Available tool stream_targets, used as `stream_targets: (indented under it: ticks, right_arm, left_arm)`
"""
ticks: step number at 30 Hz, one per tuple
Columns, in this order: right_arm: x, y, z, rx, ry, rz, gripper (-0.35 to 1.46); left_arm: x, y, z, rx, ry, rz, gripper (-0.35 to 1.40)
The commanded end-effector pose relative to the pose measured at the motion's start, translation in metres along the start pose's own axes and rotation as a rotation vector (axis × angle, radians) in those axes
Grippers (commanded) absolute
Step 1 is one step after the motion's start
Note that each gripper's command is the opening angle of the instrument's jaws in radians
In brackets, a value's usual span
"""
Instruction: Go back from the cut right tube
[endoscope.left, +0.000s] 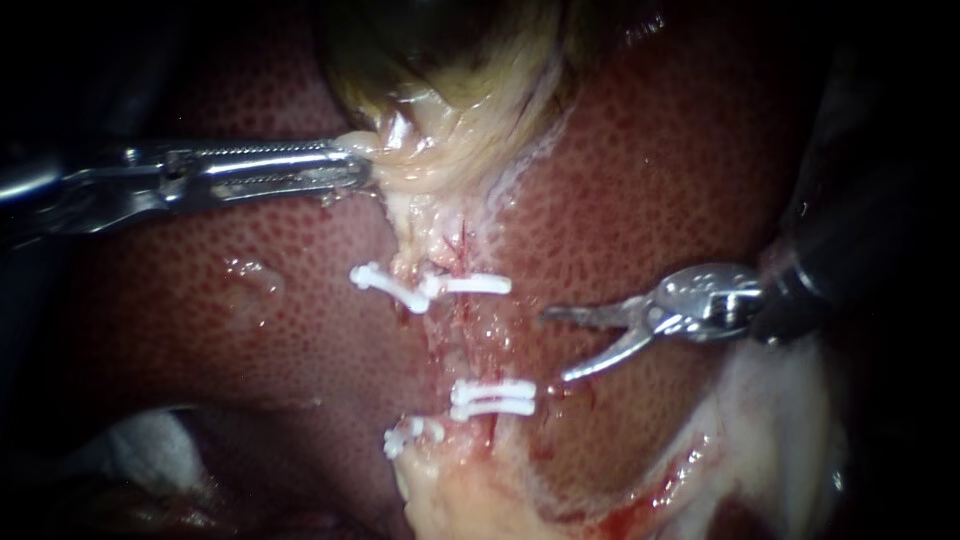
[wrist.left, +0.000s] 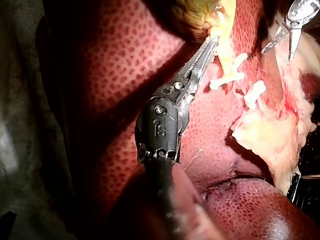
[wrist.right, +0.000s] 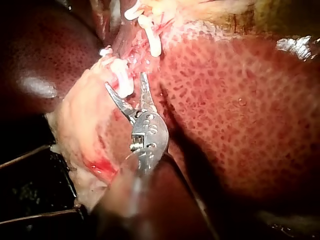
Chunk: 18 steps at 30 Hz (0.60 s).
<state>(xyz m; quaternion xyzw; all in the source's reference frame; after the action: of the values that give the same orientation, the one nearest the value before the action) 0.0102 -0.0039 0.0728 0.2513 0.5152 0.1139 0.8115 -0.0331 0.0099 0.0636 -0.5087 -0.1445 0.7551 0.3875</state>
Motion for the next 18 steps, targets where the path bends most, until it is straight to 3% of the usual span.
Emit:
stream_targets:
  ticks: [1,6,11,18]
  right_arm:
    - [0.0003,0.0,-0.0004,-0.009,-0.003,-0.012,1.43]
    - [0.0015,0.0002,-0.002,-0.055,-0.012,-0.048,1.43]
    - [0.0015,0.0002,-0.0023,-0.079,-0.016,-0.046,1.43]
    - [0.0014,0.0,-0.0022,-0.077,-0.016,-0.052,1.43]
  left_arm:
    - [0.0,0.0,0.0,0.001,0.0,0.001,-0.35]
    - [-0.0002,0.0,0.0002,0.002,0.0,0.001,-0.35]
    - [-0.0008,0.0,0.0008,0.006,0.002,0.005,-0.35]
    - [-0.0037,-0.0002,0.0039,-0.004,-0.024,0.029,-0.35]
